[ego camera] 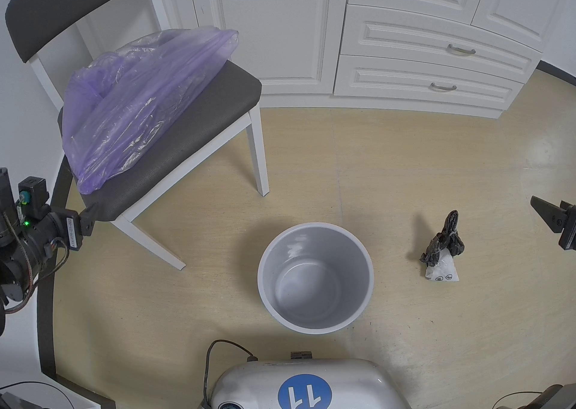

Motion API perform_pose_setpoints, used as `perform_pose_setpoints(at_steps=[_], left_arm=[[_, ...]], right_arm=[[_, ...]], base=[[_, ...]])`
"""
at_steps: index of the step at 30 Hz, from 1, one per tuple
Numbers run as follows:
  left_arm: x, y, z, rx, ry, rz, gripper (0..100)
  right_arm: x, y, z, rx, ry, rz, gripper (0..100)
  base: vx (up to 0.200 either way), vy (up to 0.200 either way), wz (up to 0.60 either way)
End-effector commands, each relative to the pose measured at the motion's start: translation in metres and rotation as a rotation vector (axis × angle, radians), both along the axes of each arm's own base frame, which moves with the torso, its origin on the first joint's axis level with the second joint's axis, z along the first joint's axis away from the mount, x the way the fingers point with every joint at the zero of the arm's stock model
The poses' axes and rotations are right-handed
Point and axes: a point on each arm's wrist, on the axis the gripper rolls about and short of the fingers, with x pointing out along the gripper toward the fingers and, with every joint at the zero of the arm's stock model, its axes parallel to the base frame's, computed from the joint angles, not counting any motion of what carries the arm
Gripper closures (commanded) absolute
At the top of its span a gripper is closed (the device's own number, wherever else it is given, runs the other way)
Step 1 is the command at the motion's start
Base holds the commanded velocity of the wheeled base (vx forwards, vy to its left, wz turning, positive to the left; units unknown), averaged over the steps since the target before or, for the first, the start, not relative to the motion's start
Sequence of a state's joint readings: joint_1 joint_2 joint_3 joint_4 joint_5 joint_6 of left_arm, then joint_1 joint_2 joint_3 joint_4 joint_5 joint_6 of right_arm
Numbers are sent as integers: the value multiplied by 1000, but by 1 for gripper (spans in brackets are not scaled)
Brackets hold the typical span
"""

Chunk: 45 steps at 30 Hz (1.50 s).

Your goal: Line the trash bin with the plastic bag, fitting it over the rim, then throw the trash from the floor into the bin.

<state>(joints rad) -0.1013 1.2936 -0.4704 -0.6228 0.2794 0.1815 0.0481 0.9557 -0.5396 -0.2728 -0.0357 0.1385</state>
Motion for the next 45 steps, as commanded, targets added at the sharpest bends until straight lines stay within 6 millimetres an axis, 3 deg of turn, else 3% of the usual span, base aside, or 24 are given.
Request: perform_pose_setpoints(at_steps=[1, 5, 19, 32, 45], left_arm=[[36, -1, -17, 15, 41, 52, 0], [40, 4, -14, 6, -17, 93, 0], [17, 4, -5, -6, -62, 17, 0], [27, 7, -8, -13, -48, 8, 0], [17, 36, -13, -7, -37, 137, 0]], right_arm=[[-1, 0, 2, 17, -8, 2, 0], [-1, 0, 1, 19, -8, 4, 0], [1, 1, -1, 21, 4, 11, 0], [1, 1, -2, 21, 10, 14, 0], [0, 3, -3, 22, 11, 33, 0]], base=[[0, 0, 0], [0, 0, 0], [0, 0, 0], [0, 0, 0], [0, 0, 0]])
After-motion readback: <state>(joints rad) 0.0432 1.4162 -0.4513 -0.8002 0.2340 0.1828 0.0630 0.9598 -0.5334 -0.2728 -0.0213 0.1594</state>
